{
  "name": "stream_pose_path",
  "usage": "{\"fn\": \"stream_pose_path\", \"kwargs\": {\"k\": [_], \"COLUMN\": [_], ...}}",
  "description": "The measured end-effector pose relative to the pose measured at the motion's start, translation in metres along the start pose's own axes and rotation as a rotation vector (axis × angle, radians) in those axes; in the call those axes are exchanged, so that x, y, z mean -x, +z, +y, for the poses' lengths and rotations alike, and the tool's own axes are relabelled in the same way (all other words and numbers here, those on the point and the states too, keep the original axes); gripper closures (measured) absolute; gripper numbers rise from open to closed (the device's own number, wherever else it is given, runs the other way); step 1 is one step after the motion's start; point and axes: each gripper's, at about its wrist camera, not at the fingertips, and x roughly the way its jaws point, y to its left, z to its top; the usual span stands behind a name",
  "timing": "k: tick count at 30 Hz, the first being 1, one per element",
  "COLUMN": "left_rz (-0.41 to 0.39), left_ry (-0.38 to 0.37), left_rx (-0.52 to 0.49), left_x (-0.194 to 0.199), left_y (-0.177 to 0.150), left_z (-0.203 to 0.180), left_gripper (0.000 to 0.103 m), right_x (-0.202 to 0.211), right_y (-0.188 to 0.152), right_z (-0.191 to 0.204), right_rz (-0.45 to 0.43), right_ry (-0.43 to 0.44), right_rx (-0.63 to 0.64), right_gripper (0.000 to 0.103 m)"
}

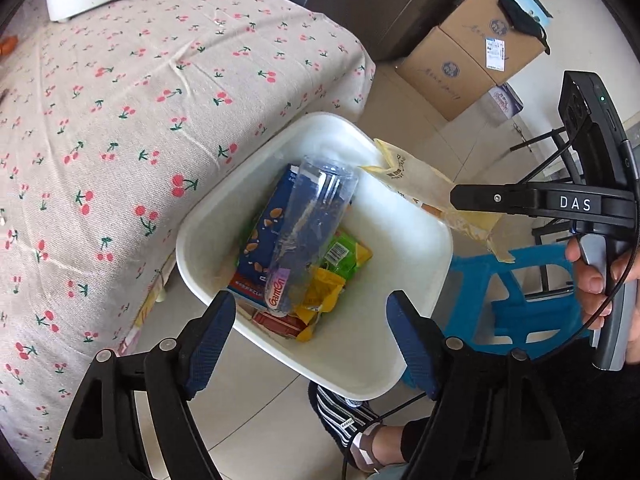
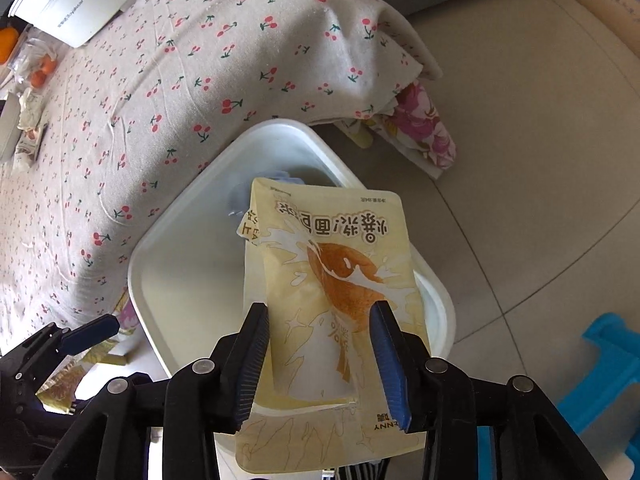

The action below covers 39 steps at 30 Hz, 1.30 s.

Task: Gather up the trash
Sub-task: 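Carry the bottle and pouch to the bin and open both grippers, then grasp the small white packet with the left gripper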

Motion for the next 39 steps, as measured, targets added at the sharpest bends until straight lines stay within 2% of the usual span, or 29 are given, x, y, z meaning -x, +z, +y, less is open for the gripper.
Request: {"fn": "stream_pose_path", "kwargs": {"k": [4,8,17,22,26,28,35,39], "left_rz": [-0.015,-0.038,-0.115,-0.167,-0.205,-0.228,-0.319,-0.389], "left_ry": [0.021,0.054,0.14,0.192,0.242,0.268,0.381,0.374], "left_rx": [0.011,0.018,0.038,0.077,0.104,0.122,0.242,0.325], "left_x": [0.011,0.027,0.072,0.1,0.121,0.13,0.157,0.17], "left_y": [-0.004,-0.011,-0.028,-0.04,-0.047,-0.051,-0.059,-0.059], "left_z": [0.009,0.019,0.047,0.071,0.093,0.105,0.162,0.203], "left_gripper": [0.022,0.02,0.016,0.013,0.005,0.004,0.0,0.0], "right_x": [0.005,0.012,0.026,0.029,0.028,0.025,0.005,-0.011], "right_y": [0.002,0.002,0.008,0.013,0.016,0.016,0.021,0.027], "right_z": [0.0,0.001,0.024,0.056,0.088,0.105,0.158,0.185], "right_rz": [-0.008,-0.022,-0.063,-0.088,-0.113,-0.119,-0.127,-0.152], "right_ry": [0.009,0.023,0.042,0.03,-0.004,-0.025,-0.056,-0.05], "right_rx": [-0.014,-0.016,0.011,0.063,0.132,0.169,0.262,0.293], "right_gripper": [0.053,0.044,0.038,0.031,0.026,0.024,0.022,0.021]}}
